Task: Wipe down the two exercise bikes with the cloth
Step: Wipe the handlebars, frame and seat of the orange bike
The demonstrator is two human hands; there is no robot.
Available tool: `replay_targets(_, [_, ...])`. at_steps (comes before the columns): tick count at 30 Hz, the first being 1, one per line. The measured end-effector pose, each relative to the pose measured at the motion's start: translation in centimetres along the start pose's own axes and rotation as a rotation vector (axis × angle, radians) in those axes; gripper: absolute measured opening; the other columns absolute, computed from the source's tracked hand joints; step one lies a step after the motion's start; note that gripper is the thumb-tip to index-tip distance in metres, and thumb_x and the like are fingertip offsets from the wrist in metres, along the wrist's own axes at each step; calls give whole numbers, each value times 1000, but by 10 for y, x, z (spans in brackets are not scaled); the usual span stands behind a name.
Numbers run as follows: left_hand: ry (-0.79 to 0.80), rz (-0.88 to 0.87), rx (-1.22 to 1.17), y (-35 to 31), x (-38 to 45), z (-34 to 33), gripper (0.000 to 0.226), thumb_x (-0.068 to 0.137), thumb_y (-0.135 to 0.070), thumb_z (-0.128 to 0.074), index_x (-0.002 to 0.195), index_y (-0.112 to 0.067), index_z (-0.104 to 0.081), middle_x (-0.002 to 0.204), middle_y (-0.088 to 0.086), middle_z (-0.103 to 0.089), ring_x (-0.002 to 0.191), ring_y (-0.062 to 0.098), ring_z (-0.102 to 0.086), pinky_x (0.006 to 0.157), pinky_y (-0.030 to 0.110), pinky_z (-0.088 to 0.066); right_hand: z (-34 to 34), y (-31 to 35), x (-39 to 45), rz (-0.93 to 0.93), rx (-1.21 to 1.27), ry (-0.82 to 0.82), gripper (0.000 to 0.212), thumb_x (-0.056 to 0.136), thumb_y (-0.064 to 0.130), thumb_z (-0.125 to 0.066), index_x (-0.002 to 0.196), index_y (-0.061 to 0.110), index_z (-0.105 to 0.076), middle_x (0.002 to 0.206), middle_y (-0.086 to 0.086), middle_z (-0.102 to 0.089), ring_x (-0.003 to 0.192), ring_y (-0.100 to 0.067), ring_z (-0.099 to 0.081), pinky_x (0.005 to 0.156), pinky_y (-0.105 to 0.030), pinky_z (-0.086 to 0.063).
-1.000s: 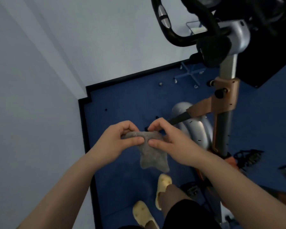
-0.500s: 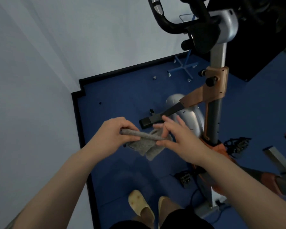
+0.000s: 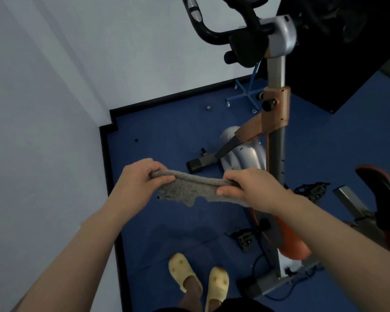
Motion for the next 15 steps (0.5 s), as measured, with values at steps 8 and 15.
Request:
replay_targets(8, [-183,40,25,4,-79,-22,18,93,-22,-63,104,-34,-68,93,-9,-63,87,1,-57,78,22,-47,-37,9,-18,-202,370,-175,32,93,53,-51,79,25,-55,67,5,-57,63,-12,-56,56,-30,-42])
replay_targets(15, [-22,-105,131,-16,-154,-79,49,98,-23,-55,146,-25,-43,104,-5,-67,93,14,-60,87,35,-47,-83,48,-46,-528,1357,-19,28,101,35,-48,112,13,-60,105,-10,-72,88,-21,-73,65,-32,-58])
Point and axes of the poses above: each hand's wrist, its own x-axis towards the middle knuckle, its own z-axis out of the back of the hand, y = z × x, the point moved 4 cm from there along x, towards the middle knuckle
